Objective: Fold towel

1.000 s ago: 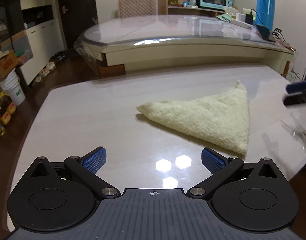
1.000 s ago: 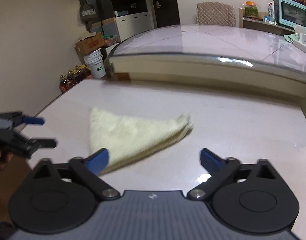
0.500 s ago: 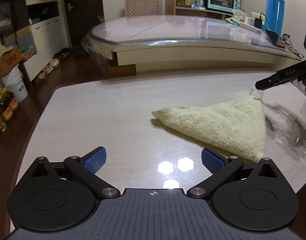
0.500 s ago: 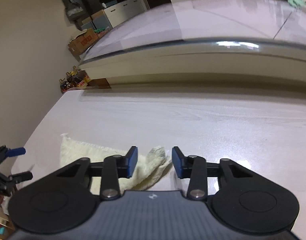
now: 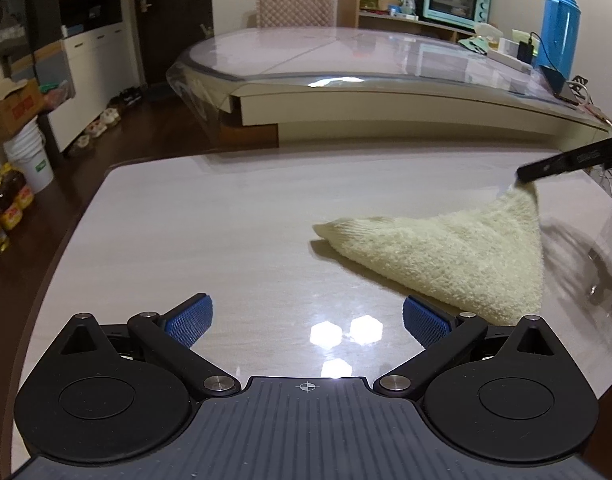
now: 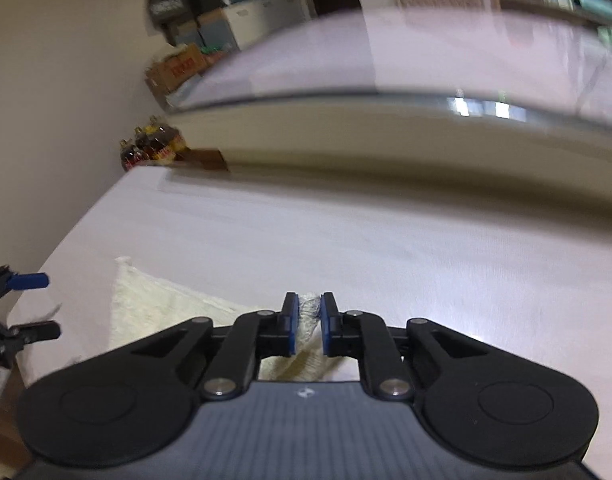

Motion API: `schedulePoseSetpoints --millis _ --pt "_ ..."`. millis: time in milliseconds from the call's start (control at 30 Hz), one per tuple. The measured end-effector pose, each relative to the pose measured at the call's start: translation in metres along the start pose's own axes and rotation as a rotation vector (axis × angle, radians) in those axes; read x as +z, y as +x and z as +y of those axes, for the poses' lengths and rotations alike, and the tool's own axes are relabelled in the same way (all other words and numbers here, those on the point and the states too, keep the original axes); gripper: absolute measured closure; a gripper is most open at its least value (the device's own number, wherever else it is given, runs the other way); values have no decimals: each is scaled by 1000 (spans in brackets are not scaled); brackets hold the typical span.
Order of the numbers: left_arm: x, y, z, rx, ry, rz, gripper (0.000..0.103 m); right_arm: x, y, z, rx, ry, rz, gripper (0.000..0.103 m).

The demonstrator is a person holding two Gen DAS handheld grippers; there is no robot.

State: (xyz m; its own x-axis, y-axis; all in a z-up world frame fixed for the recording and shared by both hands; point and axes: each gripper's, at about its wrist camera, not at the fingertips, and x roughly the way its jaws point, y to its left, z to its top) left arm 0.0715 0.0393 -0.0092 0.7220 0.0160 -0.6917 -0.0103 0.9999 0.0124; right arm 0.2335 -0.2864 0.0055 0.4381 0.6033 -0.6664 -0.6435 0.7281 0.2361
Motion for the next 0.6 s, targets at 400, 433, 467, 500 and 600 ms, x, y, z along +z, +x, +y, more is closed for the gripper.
schedulePoseSetpoints --millis 400,433,467,500,600 --pt "-21 -20 37 91 -42 4 0 -67 -86 161 365 -325 -21 91" --pt "-23 -21 38 95 -44 6 0 -71 -85 165 381 -331 -7 91" --pt "-25 -23 40 98 -50 10 0 -85 -77 178 401 -358 33 91" --pt "-28 -25 42 98 -55 12 0 -87 -72 182 404 -371 52 91" --pt "-33 -28 46 98 -57 13 0 -103 -54 191 409 -416 125 91"
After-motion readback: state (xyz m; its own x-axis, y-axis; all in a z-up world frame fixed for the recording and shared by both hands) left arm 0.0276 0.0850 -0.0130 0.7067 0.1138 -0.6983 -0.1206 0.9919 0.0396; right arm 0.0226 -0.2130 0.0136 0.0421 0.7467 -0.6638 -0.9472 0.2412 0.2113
